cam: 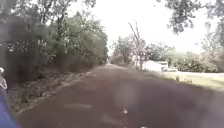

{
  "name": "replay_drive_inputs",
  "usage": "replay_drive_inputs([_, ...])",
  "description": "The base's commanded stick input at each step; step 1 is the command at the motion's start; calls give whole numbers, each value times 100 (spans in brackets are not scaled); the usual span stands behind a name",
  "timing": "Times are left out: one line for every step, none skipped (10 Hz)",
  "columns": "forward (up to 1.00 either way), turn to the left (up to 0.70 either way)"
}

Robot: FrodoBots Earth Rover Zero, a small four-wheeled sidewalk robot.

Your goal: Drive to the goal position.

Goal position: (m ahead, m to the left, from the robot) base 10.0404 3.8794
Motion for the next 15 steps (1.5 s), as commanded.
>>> replay_drive_inputs([70,-1])
replay_drive_inputs([70,-1])
replay_drive_inputs([70,-1])
replay_drive_inputs([70,-1])
replay_drive_inputs([70,-1])
replay_drive_inputs([70,-1])
replay_drive_inputs([70,-1])
replay_drive_inputs([70,-1])
replay_drive_inputs([70,-1])
replay_drive_inputs([70,-1])
replay_drive_inputs([70,-1])
replay_drive_inputs([70,-1])
replay_drive_inputs([70,-1])
replay_drive_inputs([70,-1])
replay_drive_inputs([70,-1])
